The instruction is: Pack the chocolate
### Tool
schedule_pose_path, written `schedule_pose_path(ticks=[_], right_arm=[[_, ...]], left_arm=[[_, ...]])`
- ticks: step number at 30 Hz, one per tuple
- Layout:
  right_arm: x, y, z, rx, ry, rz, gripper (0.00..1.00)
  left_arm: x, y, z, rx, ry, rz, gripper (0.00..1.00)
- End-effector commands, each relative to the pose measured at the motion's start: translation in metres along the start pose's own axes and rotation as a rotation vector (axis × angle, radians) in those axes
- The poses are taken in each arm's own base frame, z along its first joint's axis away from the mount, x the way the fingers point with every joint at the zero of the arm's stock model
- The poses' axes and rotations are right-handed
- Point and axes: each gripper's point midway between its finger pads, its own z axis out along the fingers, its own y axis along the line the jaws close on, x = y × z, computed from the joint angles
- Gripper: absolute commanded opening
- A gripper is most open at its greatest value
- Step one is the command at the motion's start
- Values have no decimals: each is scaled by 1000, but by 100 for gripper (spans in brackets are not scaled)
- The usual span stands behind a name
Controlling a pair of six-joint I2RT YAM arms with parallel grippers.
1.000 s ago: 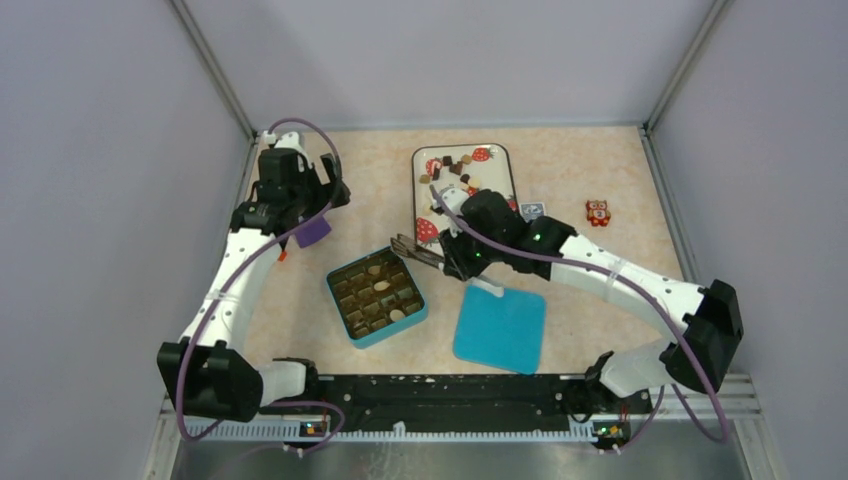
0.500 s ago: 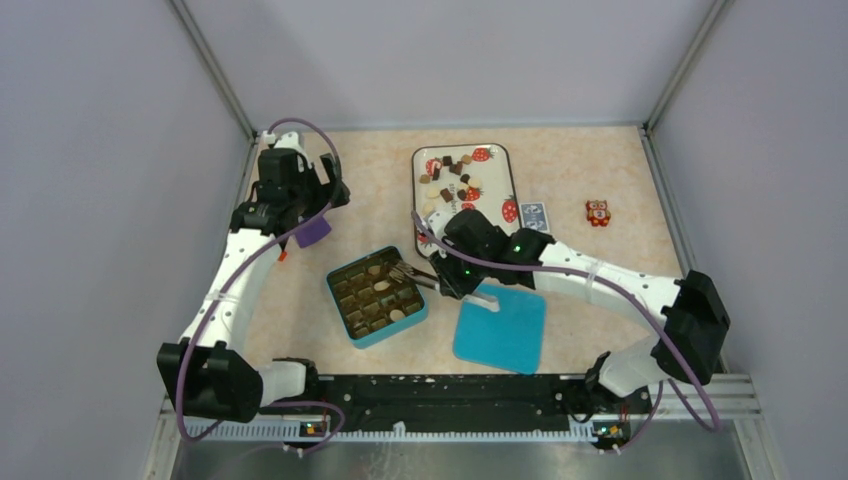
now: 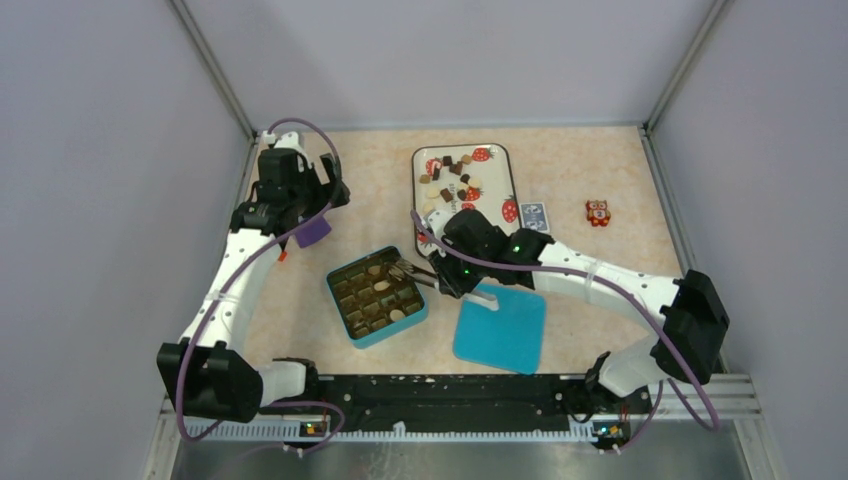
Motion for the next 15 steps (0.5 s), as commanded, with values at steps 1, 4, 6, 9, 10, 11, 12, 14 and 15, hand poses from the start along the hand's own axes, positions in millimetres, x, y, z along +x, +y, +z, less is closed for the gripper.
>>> schedule_pose_path(ticks=[1, 4, 6, 9, 10, 11, 12, 14, 15], right_arm=[[-26, 4, -10, 6, -93, -17, 32], [-26, 4, -9, 5, -89, -15, 34], [-26, 4, -9, 4, -87, -13, 34], [-27, 4, -11, 5, -91, -15, 34], [-30, 4, -13, 5, -101, -14, 32], [-33, 4, -15, 4, -113, -11, 29], [-37, 5, -19, 3, -131, -6, 25], [-46, 5, -27, 7, -171, -3, 18], [-52, 5, -31, 10, -192, -1, 15]], left_arm=[[-16, -4, -4, 18, -65, -7, 99], [-15, -4, -3, 18, -64, -7, 99], [-15, -4, -4, 17, -64, -6, 99], [-16, -4, -4, 19, -66, -5, 99], [-16, -5, -4, 20, -67, -5, 99], [-15, -5, -4, 21, -65, -5, 99], [-16, -5, -4, 22, -66, -5, 99], [-17, -5, -4, 23, -67, -5, 99], [-17, -5, -5, 23, -67, -4, 99]])
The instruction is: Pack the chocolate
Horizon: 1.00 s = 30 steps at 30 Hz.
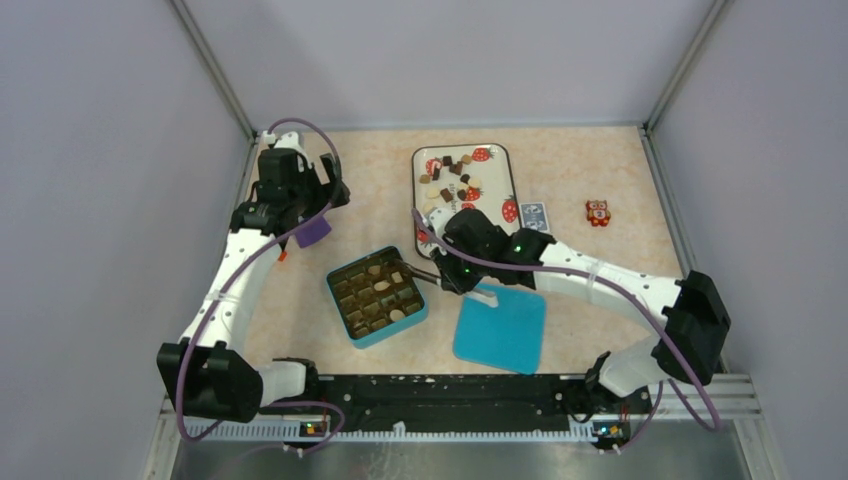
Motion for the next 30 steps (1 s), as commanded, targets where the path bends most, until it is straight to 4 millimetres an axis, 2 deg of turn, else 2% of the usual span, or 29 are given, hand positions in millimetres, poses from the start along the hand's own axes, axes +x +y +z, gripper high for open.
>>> schedule_pose_path(ticks=[1, 5, 8, 12, 16, 22, 30], right_arm=[[-55, 7, -35, -4, -201, 0, 13], [-74, -20, -51, 57, -280, 66, 12], [-79, -61, -59, 145, -316, 174, 12], [-68, -120, -60, 269, -300, 332, 15], [-53, -155, -48, 336, -258, 430, 22], [-41, -179, -27, 412, -214, 461, 31], [-40, -191, 0, 432, -182, 435, 35]], left_arm=[[-17, -5, -5, 23, -68, -4, 99], [-17, -6, -5, 27, -68, -3, 99], [-16, -6, -5, 26, -65, -2, 99], [-18, -6, -6, 25, -69, -1, 99], [-18, -6, -6, 23, -70, 1, 99], [-17, -4, -3, 18, -68, 5, 99], [-17, -4, 0, 17, -65, 5, 99]])
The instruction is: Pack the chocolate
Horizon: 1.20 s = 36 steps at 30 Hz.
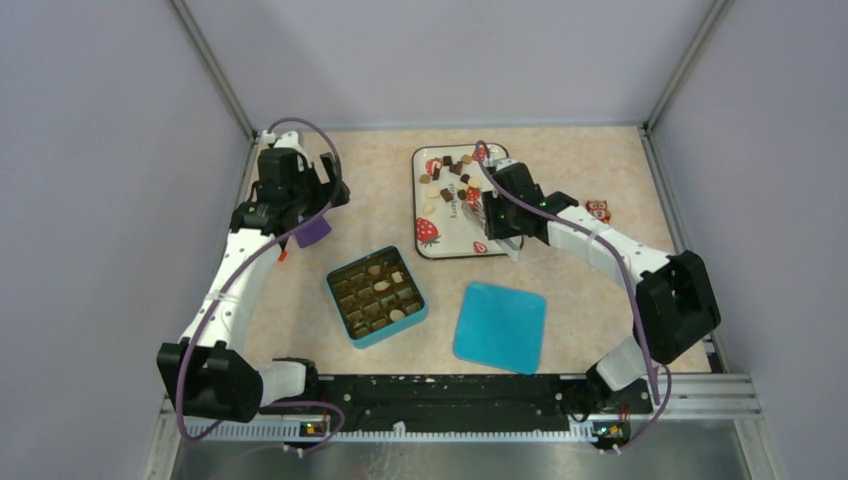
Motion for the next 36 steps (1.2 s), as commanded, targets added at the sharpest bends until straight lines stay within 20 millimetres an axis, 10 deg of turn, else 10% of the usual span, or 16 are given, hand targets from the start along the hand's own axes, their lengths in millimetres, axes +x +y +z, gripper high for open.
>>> schedule_pose_path(ticks=[1, 25, 36], right_arm=[[-39, 4, 6, -1, -110, 2, 35], [-59, 14, 31, -22, -138, -28, 28], [-56, 21, -17, -90, -168, -43, 11]], left_arm=[[-16, -4, 0, 15, -59, 5, 99], [-15, 1, -1, -4, -72, -5, 99], [-17, -1, -2, 0, -77, -3, 99]])
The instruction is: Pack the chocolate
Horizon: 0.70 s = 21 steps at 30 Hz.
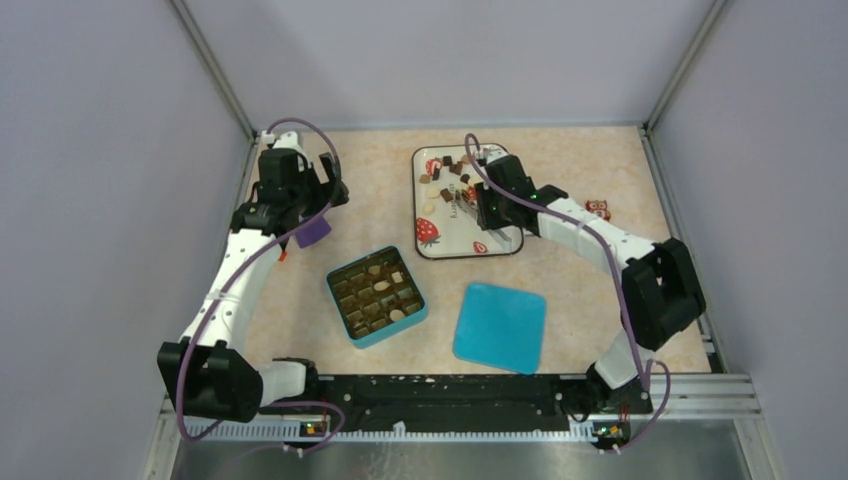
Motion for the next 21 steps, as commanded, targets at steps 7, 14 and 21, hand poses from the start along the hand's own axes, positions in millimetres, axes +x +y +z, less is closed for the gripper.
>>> schedule_pose_path(ticks=[7, 14, 21], right_arm=[[-15, 67, -99, -236, -129, -159, 10], [34, 118, -147, -459, -49, -305, 10], [68, 134, -167, -519, 46, -403, 9]], left_arm=[[-19, -6, -3, 20, -63, -4, 99], [-19, -5, -6, 17, -65, -6, 99], [-18, -7, -8, 26, -64, -10, 99]])
